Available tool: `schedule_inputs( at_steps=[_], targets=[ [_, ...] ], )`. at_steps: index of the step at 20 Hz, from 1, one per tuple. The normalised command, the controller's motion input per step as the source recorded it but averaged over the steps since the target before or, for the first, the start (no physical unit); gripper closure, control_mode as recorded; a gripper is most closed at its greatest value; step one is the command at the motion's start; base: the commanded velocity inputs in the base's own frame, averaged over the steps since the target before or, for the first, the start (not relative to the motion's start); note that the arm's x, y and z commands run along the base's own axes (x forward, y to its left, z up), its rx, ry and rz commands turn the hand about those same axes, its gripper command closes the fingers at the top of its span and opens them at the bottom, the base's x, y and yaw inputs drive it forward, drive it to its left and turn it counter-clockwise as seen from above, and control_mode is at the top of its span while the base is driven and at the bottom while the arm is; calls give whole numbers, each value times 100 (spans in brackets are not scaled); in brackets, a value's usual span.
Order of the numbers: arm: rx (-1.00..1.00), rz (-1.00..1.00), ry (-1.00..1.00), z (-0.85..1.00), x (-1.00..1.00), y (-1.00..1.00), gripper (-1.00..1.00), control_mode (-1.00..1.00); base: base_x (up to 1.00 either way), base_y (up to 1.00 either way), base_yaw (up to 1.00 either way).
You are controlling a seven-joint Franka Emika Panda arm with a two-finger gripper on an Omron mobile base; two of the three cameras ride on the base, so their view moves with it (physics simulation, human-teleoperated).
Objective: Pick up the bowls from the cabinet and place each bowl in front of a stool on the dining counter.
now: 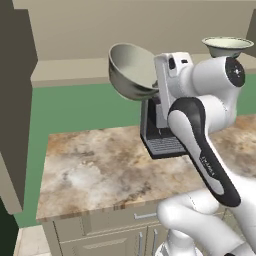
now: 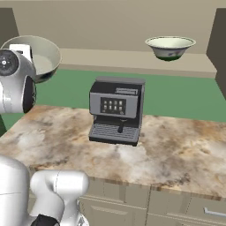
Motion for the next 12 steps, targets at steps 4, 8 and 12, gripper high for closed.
schedule_inputs(
  at_steps=[4, 8, 12],
  targets=[
    [-12, -5, 24, 0, -69, -29, 100, -100, 0, 0, 0],
    [-26, -4, 20, -10, -49, -19, 100, -100, 0, 0, 0],
    [-25, -2, 20, -31, -23, -28, 100, -100, 0, 0, 0]
  ],
)
